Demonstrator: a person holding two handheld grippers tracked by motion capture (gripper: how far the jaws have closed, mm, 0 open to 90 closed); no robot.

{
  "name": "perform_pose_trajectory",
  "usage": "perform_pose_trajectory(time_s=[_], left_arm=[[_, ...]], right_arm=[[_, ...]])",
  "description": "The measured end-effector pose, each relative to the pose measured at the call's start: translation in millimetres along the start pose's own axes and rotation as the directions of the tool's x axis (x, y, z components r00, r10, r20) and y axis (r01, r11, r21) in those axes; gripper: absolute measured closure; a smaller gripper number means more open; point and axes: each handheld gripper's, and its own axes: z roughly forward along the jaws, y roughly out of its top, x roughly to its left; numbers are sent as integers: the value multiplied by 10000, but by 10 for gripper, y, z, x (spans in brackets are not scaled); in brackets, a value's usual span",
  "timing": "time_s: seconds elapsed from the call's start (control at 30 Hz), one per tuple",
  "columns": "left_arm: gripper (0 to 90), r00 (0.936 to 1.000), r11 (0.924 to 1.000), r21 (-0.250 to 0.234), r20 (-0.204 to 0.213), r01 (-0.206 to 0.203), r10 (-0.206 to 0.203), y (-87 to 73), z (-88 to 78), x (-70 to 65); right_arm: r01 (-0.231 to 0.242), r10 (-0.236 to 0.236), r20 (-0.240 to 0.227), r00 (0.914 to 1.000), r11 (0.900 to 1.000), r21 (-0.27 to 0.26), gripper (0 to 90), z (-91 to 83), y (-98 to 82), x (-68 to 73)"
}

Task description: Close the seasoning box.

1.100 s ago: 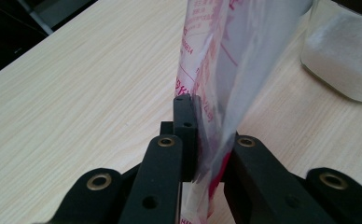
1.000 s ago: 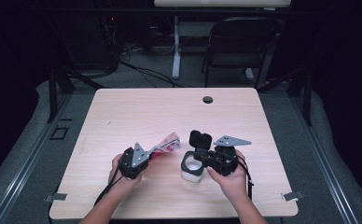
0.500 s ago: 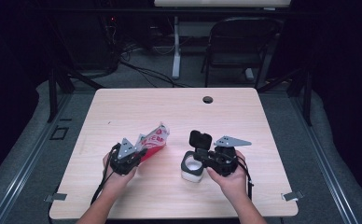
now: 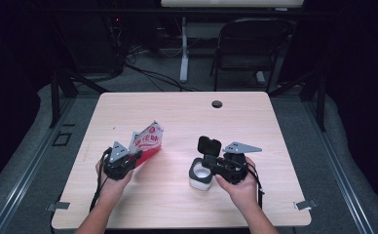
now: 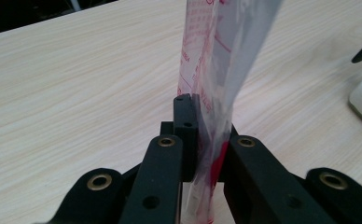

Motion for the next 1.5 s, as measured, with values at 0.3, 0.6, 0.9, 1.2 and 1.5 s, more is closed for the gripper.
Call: perform_pose_trajectory(time_s=[0.3, 0.6, 0.9, 1.2, 1.5], left_arm=[[867, 9959, 9995, -48, -846, 326, -328, -5, -92, 126], [867, 9665, 9988, 67, -2528, 475, -443, -22, -209, 263], [867, 9446, 9981, 429, -3272, 431, -268, -63, -219, 344], [805, 9586, 9964, 845, -2841, 38, 204, -50, -161, 258], [477, 9812, 9958, 812, -1842, -429, 573, -41, -54, 128]], right_arm=[[32, -32, 85, 10000, 10000, 40, 723, -11, -2, -13], [-3, 4, 127, 9999, 10000, -66, 712, -25, 2, -39], [17, -17, 156, 9999, 10000, -1, 703, -20, -1, -41], [17, -16, 137, 9999, 10000, -80, 697, -27, 0, -42], [1, 0, 153, 9999, 10000, -70, 692, -31, 1, -38]])
